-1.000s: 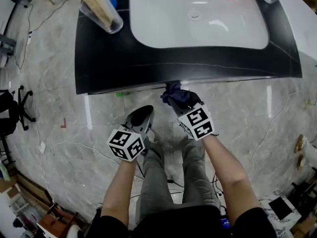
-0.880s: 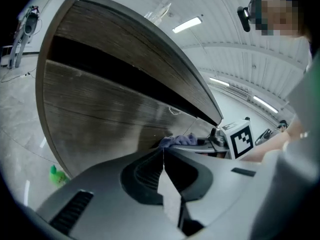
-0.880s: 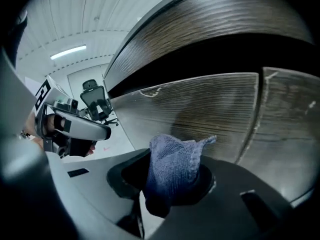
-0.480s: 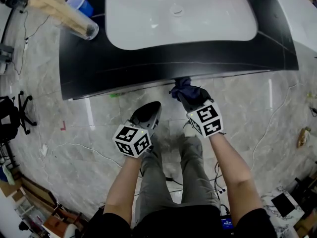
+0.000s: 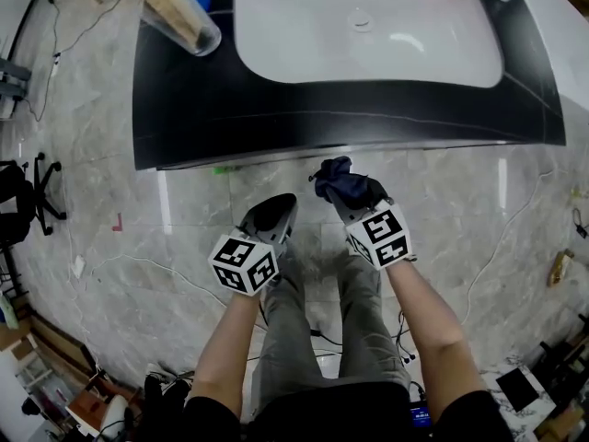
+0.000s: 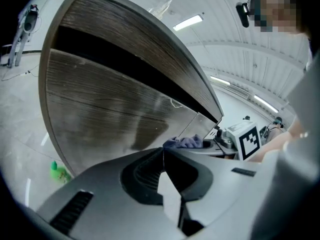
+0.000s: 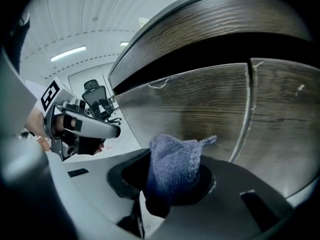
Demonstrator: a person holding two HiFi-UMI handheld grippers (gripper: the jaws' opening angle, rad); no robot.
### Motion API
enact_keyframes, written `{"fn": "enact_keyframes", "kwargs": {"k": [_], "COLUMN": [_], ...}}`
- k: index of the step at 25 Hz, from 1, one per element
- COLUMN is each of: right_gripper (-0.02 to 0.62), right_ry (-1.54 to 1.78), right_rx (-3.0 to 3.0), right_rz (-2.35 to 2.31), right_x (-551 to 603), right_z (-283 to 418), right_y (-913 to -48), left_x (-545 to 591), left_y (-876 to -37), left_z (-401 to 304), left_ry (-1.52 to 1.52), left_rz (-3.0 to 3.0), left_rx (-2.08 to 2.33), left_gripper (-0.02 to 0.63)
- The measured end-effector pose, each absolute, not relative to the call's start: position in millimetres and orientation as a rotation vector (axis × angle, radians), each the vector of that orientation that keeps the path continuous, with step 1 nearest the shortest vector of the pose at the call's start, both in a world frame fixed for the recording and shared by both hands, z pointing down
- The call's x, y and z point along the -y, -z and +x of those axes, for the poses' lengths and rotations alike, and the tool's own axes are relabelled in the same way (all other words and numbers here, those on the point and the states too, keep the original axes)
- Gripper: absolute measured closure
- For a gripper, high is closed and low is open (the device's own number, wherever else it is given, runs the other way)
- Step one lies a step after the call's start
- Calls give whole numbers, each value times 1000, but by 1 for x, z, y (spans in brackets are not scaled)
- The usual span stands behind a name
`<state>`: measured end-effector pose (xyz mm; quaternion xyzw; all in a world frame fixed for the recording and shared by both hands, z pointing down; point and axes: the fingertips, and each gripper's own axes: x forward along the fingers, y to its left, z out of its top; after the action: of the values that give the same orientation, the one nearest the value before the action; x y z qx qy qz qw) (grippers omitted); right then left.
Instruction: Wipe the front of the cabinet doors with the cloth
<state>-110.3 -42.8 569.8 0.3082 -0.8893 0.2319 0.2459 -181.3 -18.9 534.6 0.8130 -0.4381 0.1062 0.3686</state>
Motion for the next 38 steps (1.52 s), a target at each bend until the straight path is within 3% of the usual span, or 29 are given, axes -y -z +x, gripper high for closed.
{"fn": "enact_keyframes", "kwargs": {"k": [21,31,38], "right_gripper": [486,486,486], "right_ry": [-530,-529,-534], "right_rx": [2434,2412,2408], "right_rz": [474,465,521], "right_x": [5,16,30], "right_z": [-315,-344,-321], "right_y": [-610,-630,-631], "left_x": [-23,-9,6], "left_y": [-578,-600,-600], "left_z": [-358,-385,-378], "left_ry": [-224,-223,-216], "left_rz": [1928,1906,1883], "left_rx": [1323,1359,1410], "left_gripper": [592,592,592]}}
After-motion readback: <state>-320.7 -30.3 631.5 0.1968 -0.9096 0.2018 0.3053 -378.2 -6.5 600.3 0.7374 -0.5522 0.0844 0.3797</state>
